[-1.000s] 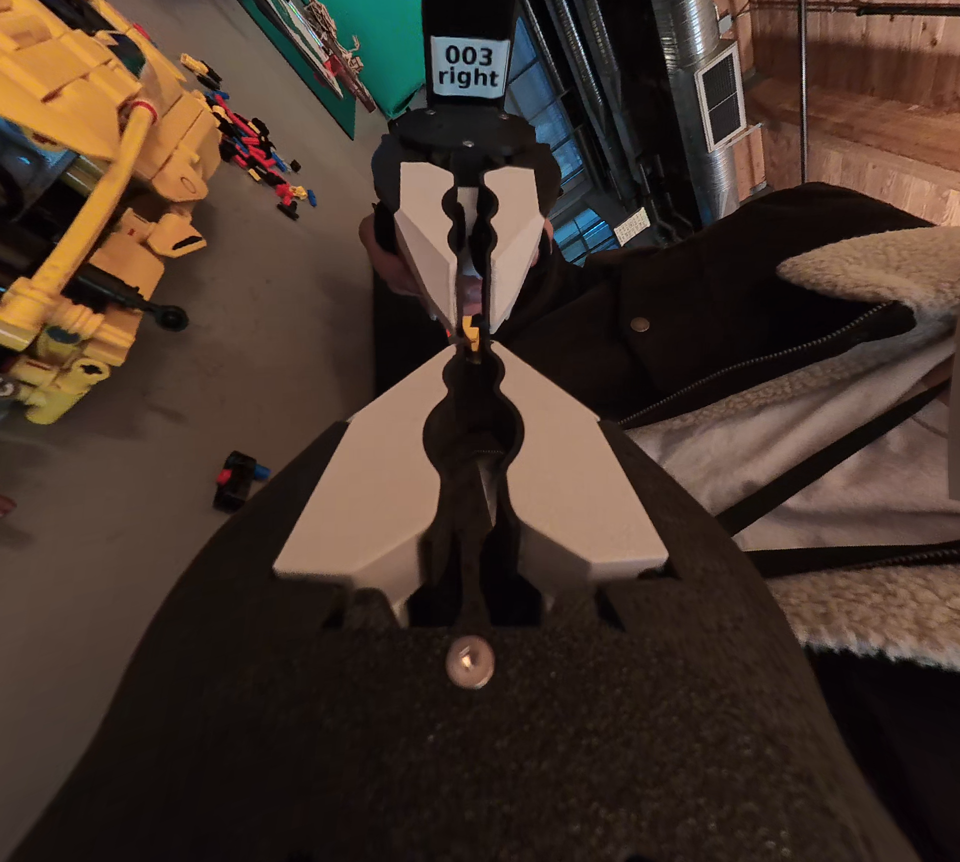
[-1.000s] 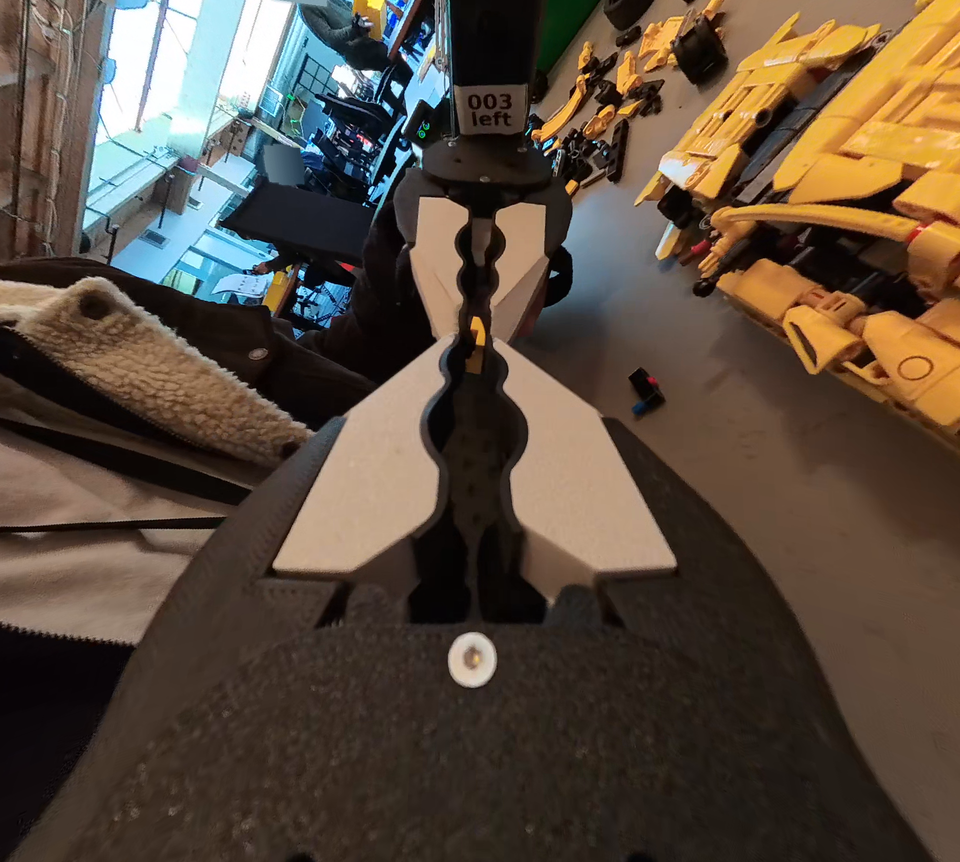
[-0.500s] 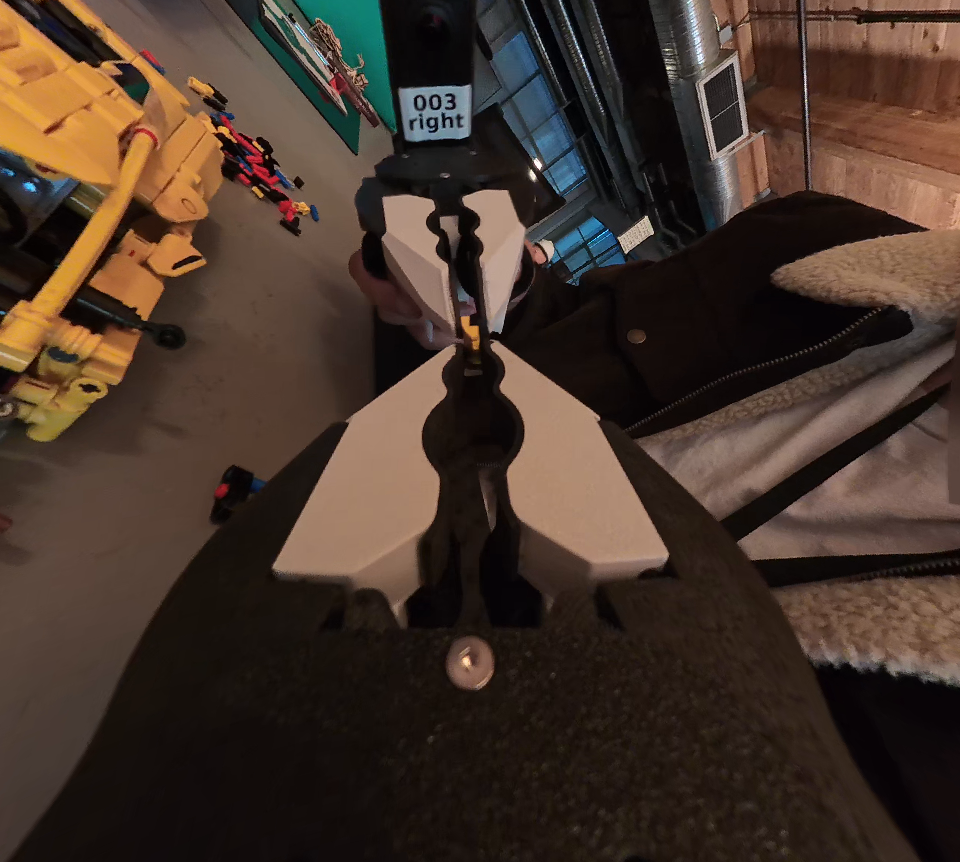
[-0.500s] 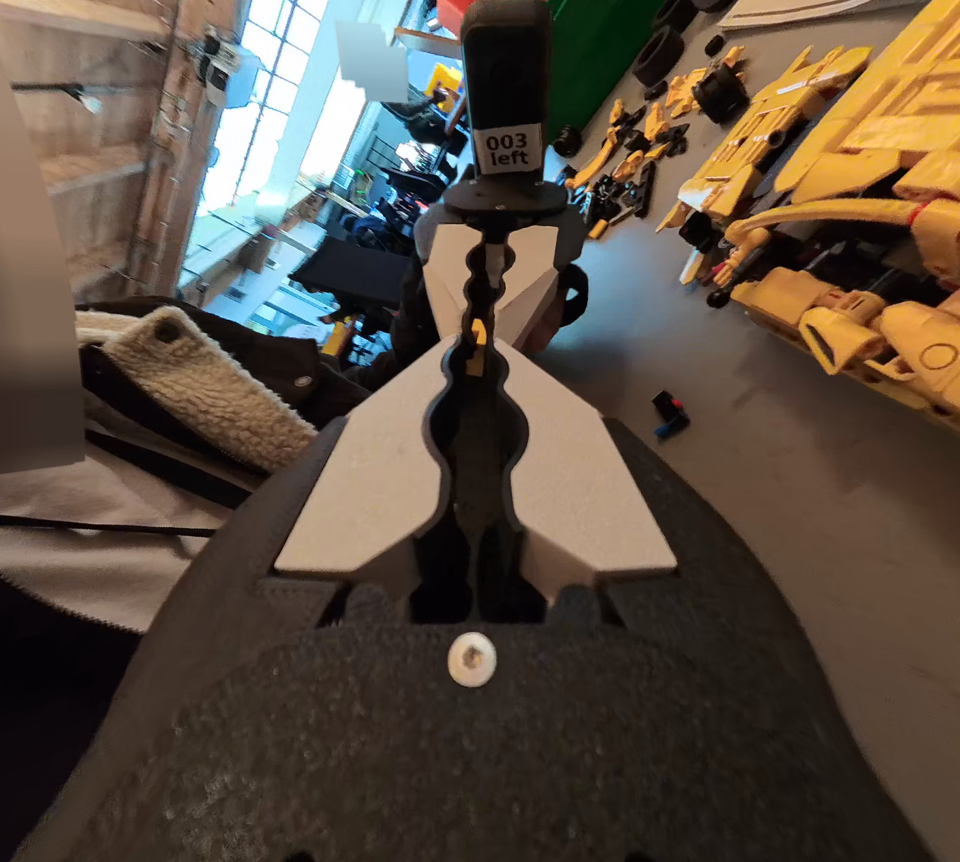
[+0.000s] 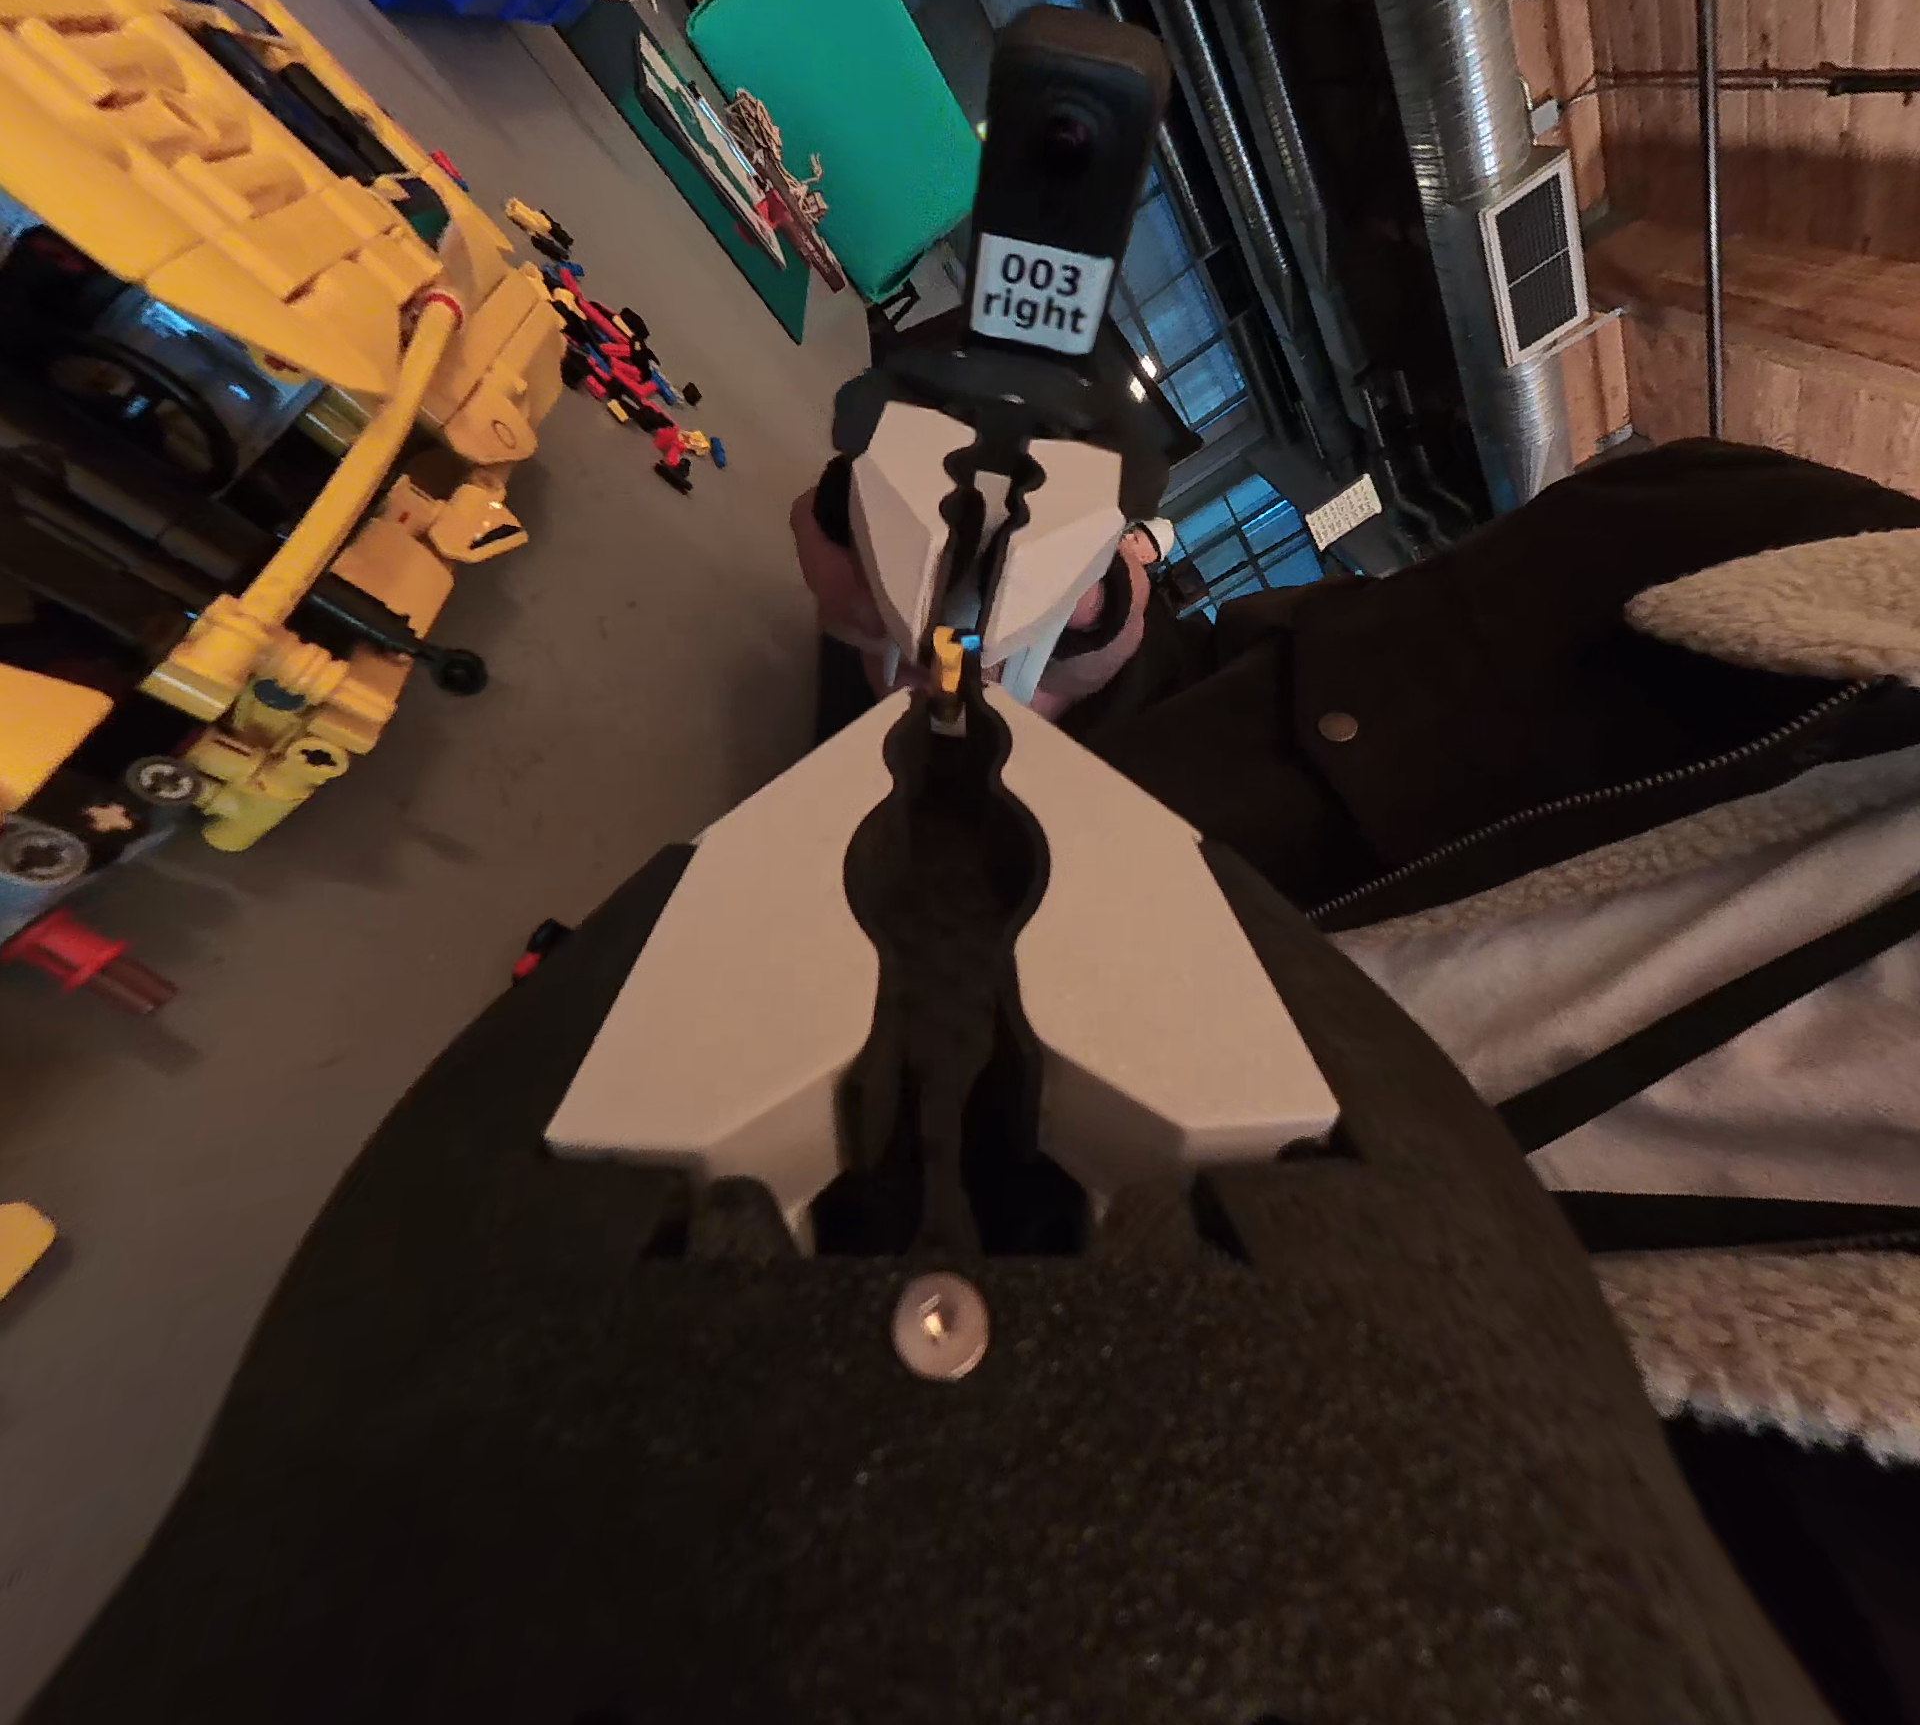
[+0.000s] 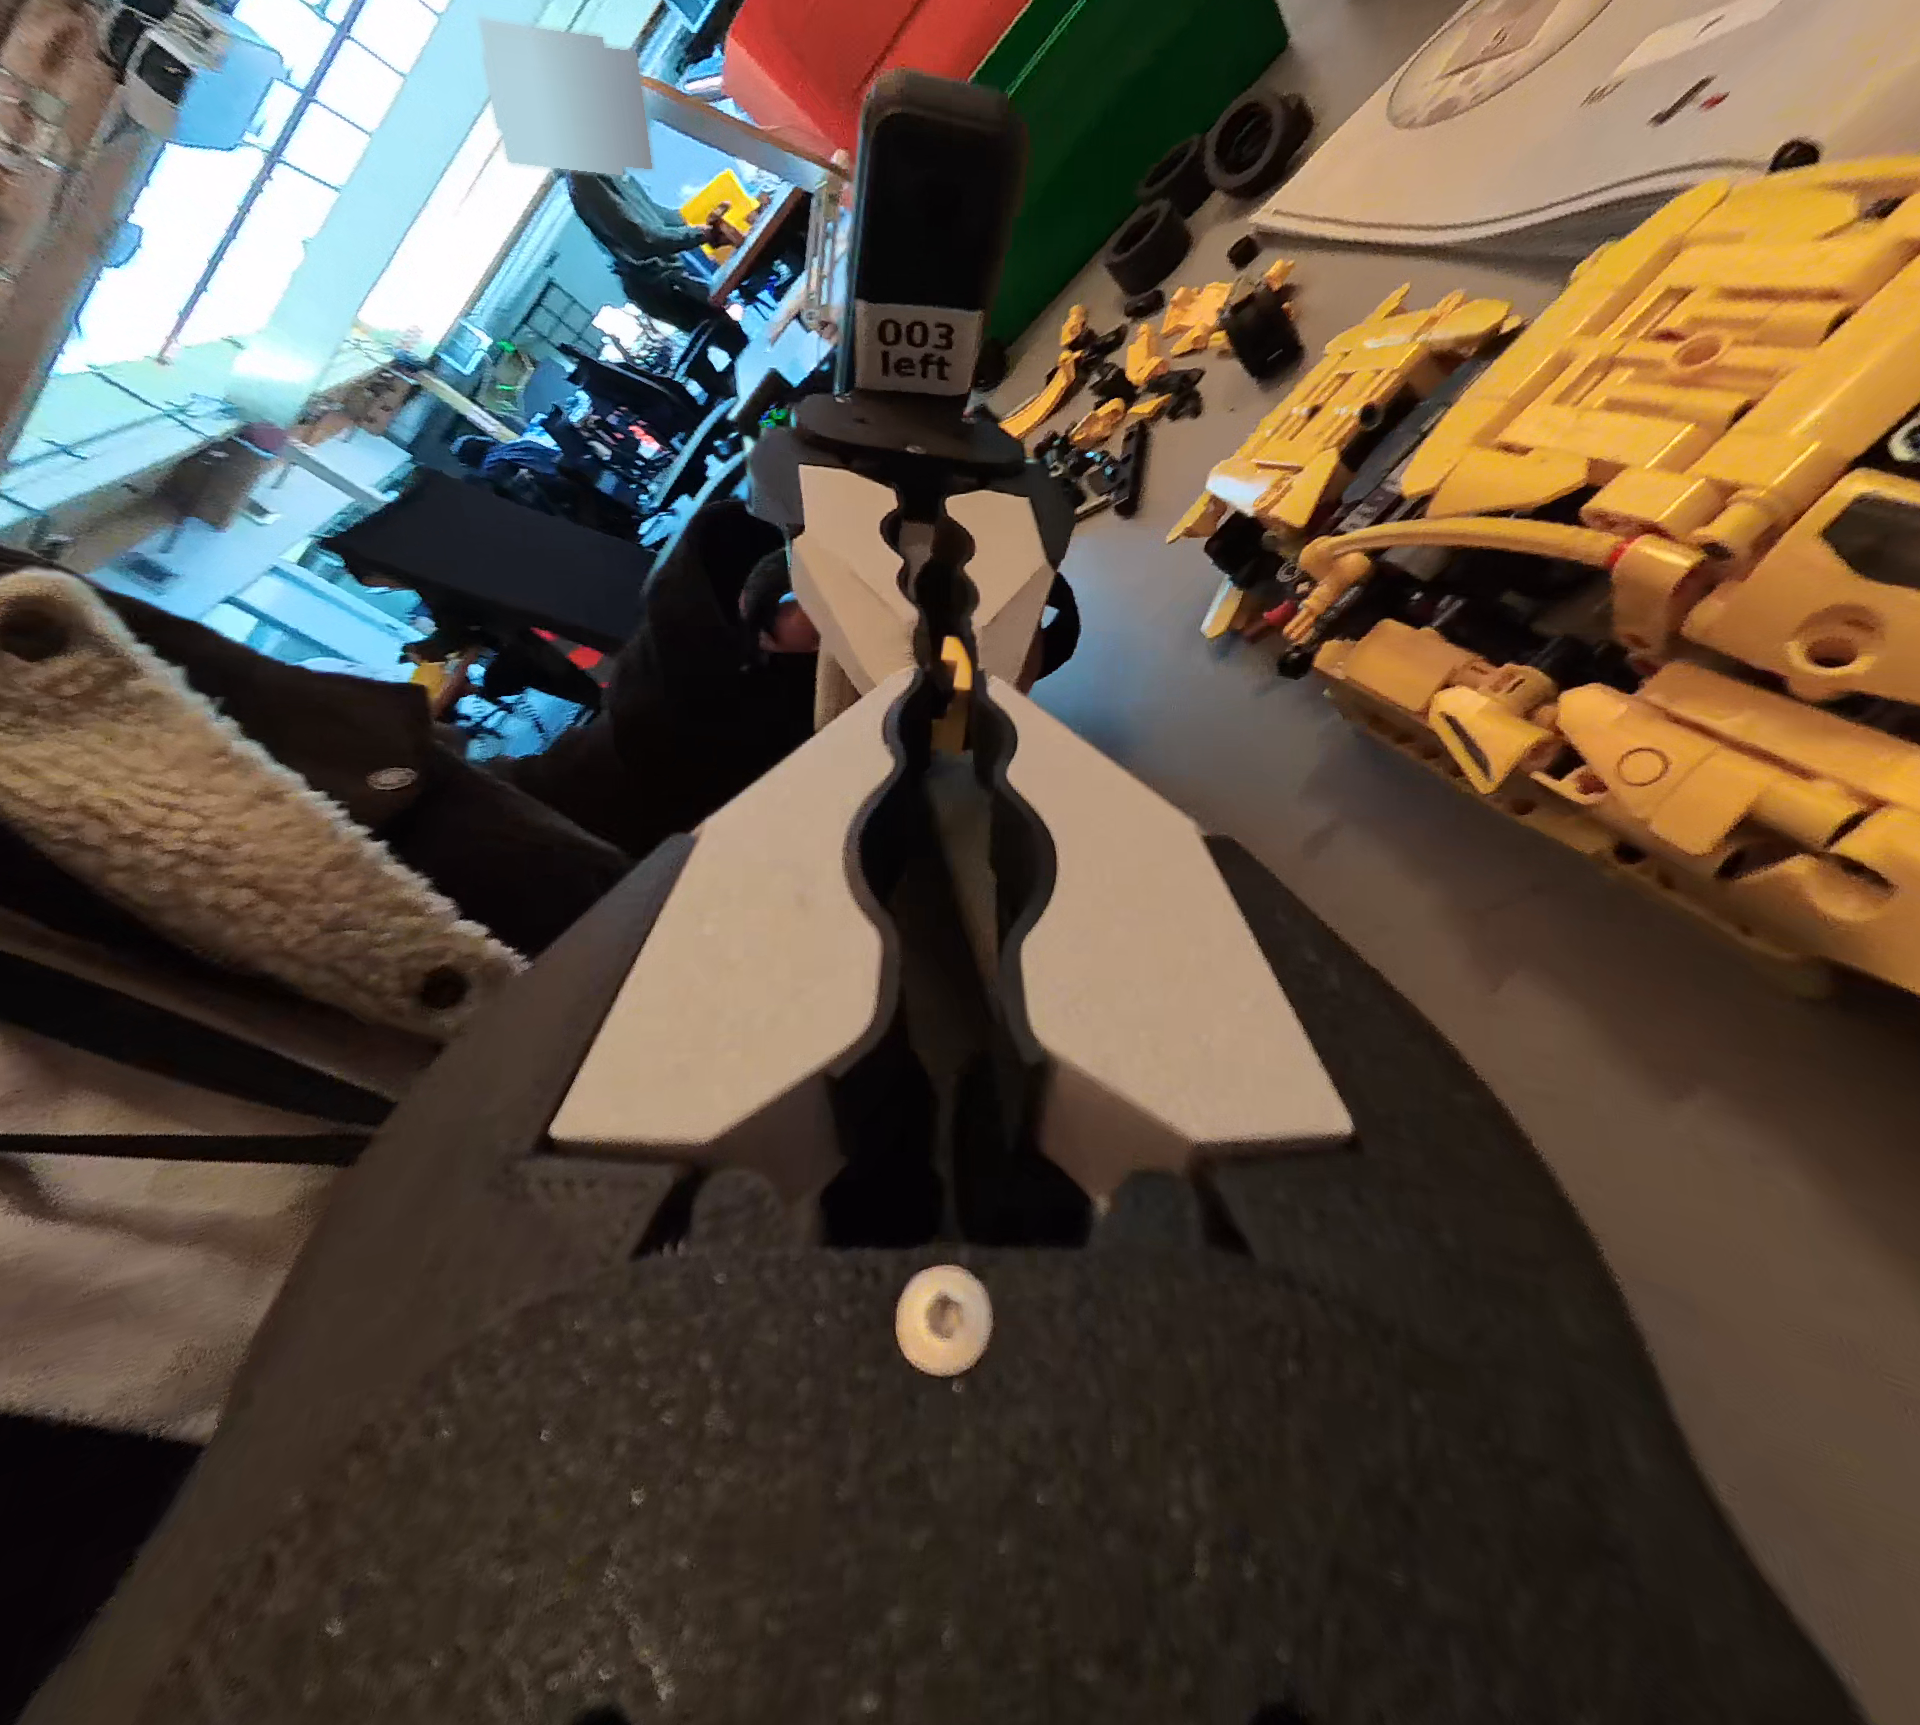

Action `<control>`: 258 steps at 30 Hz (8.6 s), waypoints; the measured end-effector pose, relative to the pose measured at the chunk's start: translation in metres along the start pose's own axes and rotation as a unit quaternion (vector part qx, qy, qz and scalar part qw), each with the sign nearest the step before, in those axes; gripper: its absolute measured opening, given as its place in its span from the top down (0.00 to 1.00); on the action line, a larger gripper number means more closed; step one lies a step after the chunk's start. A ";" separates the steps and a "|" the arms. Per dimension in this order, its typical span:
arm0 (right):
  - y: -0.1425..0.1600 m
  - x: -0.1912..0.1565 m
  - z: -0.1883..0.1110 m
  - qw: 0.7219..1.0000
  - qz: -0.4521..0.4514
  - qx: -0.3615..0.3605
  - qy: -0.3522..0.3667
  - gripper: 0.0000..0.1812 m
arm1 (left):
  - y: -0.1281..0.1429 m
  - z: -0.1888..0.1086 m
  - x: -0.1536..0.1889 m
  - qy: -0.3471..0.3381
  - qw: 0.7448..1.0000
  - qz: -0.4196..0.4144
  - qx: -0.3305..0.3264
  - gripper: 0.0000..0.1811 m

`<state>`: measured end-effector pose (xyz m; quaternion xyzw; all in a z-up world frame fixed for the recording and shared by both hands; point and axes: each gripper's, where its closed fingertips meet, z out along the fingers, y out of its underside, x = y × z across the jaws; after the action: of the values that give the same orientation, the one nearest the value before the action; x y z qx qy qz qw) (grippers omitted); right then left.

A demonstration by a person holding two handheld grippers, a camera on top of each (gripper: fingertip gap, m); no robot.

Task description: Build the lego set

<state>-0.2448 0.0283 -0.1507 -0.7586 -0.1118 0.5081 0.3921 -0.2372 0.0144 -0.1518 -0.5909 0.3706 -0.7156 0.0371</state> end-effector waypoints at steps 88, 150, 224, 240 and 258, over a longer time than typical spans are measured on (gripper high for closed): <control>0.000 -0.039 0.007 0.828 -0.552 -0.070 0.072 0.88 | 0.006 -0.007 0.040 0.174 0.982 -0.077 -0.018 0.97; -0.007 -0.024 -0.010 0.991 -0.096 0.036 -0.085 0.93 | -0.002 0.008 0.025 -0.027 0.974 0.225 0.007 0.97; -0.157 0.164 -0.077 0.880 -0.268 0.069 0.387 0.92 | -0.105 -0.138 -0.031 -0.250 0.905 0.175 0.297 0.86; -0.120 0.169 -0.080 0.899 -0.233 0.034 0.368 0.92 | -0.089 -0.118 -0.059 -0.314 0.905 0.205 0.203 0.86; -0.031 0.016 -0.003 0.938 -0.317 -0.113 -0.085 0.92 | -0.075 -0.084 -0.036 -0.239 0.930 0.232 0.155 0.86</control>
<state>-0.2280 0.0567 -0.1389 -0.6773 -0.4357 0.4044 0.4335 -0.2707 0.1267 -0.1404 -0.6288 0.3621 -0.5734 0.3803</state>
